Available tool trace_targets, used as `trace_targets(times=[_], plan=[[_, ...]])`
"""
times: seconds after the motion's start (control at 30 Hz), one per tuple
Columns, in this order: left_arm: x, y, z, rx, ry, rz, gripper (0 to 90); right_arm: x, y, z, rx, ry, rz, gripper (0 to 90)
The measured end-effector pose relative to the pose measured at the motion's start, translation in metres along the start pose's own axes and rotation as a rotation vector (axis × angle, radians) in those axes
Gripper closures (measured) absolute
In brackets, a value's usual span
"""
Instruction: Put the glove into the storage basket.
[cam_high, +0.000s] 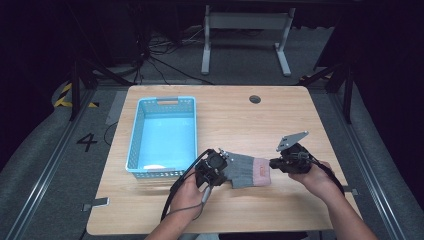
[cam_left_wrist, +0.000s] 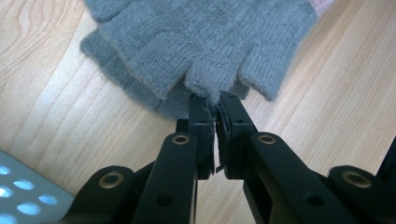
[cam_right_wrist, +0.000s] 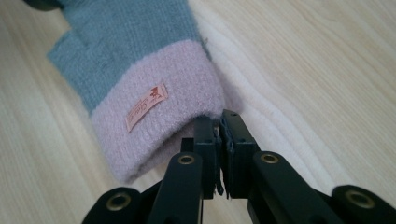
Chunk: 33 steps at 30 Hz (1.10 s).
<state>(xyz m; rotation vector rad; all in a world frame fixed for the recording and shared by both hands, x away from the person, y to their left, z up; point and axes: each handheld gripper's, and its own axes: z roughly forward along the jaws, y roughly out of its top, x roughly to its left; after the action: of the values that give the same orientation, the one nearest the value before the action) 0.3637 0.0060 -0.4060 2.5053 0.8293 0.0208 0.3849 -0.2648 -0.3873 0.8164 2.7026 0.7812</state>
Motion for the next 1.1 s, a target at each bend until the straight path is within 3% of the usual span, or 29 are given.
trace_targets(times=[0.3,0.67,0.77,0.93,1.1], plan=[[0.001,-0.001,0.006,0.023,-0.003,0.000,85.2,-0.011,0.007,0.015,-0.004,0.000,0.030,85.8],[0.007,0.001,0.022,0.071,0.004,0.001,84.3,-0.017,0.002,0.036,0.042,0.003,0.066,85.7],[0.006,0.001,0.023,0.077,0.039,0.015,74.3,-0.018,-0.001,0.039,0.057,-0.012,0.063,77.6],[0.008,-0.001,0.014,0.060,0.044,0.006,61.0,-0.022,-0.007,0.030,0.023,-0.025,0.080,69.2],[0.008,-0.001,0.002,0.014,-0.001,-0.010,55.8,-0.025,-0.013,0.016,-0.001,-0.040,0.090,65.2]])
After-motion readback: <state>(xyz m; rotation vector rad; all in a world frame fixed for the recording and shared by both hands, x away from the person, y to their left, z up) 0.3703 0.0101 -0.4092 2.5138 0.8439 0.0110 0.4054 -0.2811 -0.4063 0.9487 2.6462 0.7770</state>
